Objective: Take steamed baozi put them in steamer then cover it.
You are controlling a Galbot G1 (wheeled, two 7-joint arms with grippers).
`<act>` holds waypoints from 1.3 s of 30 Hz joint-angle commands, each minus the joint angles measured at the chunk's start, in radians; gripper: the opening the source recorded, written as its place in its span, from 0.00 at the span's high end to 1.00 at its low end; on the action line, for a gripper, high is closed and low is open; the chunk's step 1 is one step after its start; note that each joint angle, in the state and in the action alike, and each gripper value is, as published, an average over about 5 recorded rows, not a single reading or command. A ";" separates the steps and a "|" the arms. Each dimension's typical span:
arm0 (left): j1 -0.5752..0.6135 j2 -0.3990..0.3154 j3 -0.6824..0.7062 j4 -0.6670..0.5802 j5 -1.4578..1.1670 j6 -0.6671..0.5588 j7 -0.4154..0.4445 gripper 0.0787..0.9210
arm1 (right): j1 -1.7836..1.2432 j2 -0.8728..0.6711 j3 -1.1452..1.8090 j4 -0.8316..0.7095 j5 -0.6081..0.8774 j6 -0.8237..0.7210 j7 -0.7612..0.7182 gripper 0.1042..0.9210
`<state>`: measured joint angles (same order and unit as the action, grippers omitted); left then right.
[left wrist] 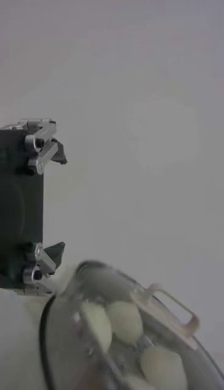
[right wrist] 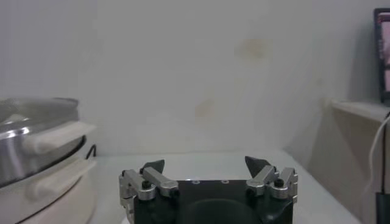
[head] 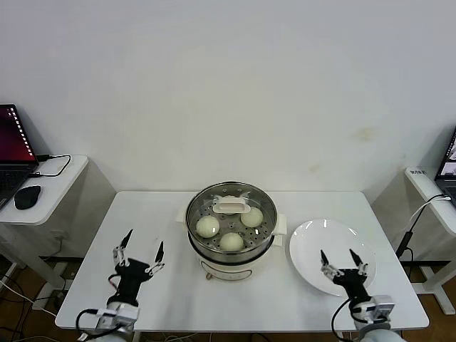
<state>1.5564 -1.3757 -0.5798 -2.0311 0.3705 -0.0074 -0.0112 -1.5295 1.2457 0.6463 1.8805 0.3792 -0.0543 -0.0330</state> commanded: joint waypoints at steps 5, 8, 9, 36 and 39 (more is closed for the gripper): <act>0.121 -0.004 -0.073 0.085 -0.334 0.014 -0.015 0.12 | -0.047 -0.013 -0.066 0.043 -0.025 -0.108 0.010 0.12; 0.124 -0.007 -0.069 0.085 -0.335 0.015 -0.016 0.12 | -0.044 -0.010 -0.061 0.038 -0.029 -0.114 0.012 0.12; 0.124 -0.008 -0.069 0.082 -0.336 0.016 -0.016 0.12 | -0.044 -0.010 -0.059 0.037 -0.027 -0.115 0.011 0.12; 0.139 -0.012 -0.069 0.052 -0.320 0.020 -0.004 0.12 | -0.052 -0.014 -0.023 0.058 -0.059 -0.089 -0.003 0.12; 0.148 -0.009 -0.068 0.047 -0.319 0.020 -0.005 0.12 | -0.055 -0.016 -0.016 0.064 -0.059 -0.093 -0.006 0.12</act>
<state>1.6915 -1.3874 -0.6465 -1.9784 0.0574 0.0112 -0.0156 -1.5801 1.2320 0.6198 1.9352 0.3284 -0.1465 -0.0326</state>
